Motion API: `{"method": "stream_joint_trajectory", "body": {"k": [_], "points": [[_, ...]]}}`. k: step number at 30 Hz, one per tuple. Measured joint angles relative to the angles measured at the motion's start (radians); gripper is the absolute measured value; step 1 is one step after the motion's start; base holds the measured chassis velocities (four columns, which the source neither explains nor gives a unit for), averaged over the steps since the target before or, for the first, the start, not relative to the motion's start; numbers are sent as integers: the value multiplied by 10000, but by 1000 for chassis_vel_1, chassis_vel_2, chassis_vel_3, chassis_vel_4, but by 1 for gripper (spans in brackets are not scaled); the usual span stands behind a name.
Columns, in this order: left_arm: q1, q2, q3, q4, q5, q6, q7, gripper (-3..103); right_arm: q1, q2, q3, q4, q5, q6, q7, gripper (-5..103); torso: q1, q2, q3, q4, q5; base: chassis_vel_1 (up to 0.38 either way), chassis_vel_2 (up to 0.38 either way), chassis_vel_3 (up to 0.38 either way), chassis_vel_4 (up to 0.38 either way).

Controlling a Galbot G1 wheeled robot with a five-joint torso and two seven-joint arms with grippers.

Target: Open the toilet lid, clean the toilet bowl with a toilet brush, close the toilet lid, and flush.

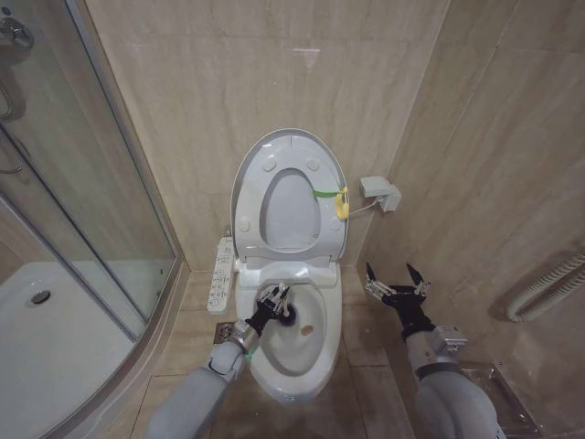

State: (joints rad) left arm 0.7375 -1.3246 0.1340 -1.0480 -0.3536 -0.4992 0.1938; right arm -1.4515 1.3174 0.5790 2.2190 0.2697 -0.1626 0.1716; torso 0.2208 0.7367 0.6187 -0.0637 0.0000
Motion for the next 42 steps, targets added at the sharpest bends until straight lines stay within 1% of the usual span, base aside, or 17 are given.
{"method": "stream_joint_trajectory", "body": {"k": [2, 3, 4, 7, 8, 11, 15, 22, 27, 31, 32, 33, 34, 37, 41, 42], "points": [[93, -10, 56, -616, -96, 110, -165, 21, 0, 0, 0, 0, -1, 0, 0, 100, 0, 1, -1, -4, 1, 0, 0, 0, 0], [196, -9, 123, -987, -136, 227, -263, 21, 0, 0, 0, 0, 0, 0, 0, 100, 0, 0, -1, -3, 1, 0, 0, 0, 0], [196, -9, 123, -987, -136, 227, -263, 21, 0, 0, 0, 0, 0, 0, 0, 100, 0, 0, -1, -3, 1, 0, 0, 0, 0], [570, 23, 324, -1969, -148, 493, -463, 21, 0, 0, 0, 0, 0, 0, 0, 100, -1, 1, -1, -3, 1, 0, 0, 0, 0], [570, 23, 324, -1969, -148, 493, -463, 21, 0, 0, 0, 0, 0, 0, 0, 100, -1, 1, -1, -3, 1, 0, 0, 0, 0], [903, 66, 438, -2631, -56, 690, -622, 21, 0, 0, 0, 0, 0, 0, 0, 100, -1, 1, -1, -2, 1, 0, 0, 0, 0], [1045, 72, 504, -2930, 47, 727, -658, 21, 0, 0, 0, 0, 0, 0, 0, 100, -1, 1, -1, -2, 1, 0, 0, 0, 0], [853, -64, 632, -2900, 66, 728, -662, 21, 0, 0, 0, 0, 0, 0, 0, 100, -1, 1, -1, -3, 0, 0, 0, 0, 0], [735, -202, 696, -2514, 6, 699, -649, 21, 0, 0, 0, 0, -1, 0, 0, 100, -1, 1, -1, -3, -1, 0, 0, 0, 0], [549, -237, 547, -1497, 26, 389, -503, 21, 0, 0, 0, 0, 0, 0, 0, 100, -2, 1, -2, -3, -2, 0, 0, 0, 0], [549, -237, 547, -1497, 26, 389, -503, 21, 0, 0, 0, 0, 0, 0, 0, 100, -2, 1, -2, -3, -2, 0, 0, 0, 0], [471, -227, 483, -1245, 51, 328, -465, 21, 0, 0, 0, 0, -1, 0, 0, 100, -2, 1, -2, -4, -2, 0, 0, 0, 0], [400, -206, 447, -1080, 62, 305, -451, 21, 0, 0, 0, 0, 0, 0, 0, 100, -1, 1, -1, 0, 0, 0, 0, 0, 0], [270, -205, 427, -1038, 65, 298, -447, 21, 0, 0, 0, 0, -1, 0, 0, 100, -1, 1, -1, -1, -1, 0, 0, 0, 0], [117, -316, 564, -1296, 82, 321, -468, 21, 0, 0, 0, 0, 0, 0, 0, 100, -1, 0, 0, -2, 0, 0, 0, 0, 0], [35, -407, 678, -1448, 114, 337, -501, 21, 0, 0, 0, 0, -1, 0, 0, 100, -1, 0, -1, -5, 0, 0, 0, 0, 0]]}}
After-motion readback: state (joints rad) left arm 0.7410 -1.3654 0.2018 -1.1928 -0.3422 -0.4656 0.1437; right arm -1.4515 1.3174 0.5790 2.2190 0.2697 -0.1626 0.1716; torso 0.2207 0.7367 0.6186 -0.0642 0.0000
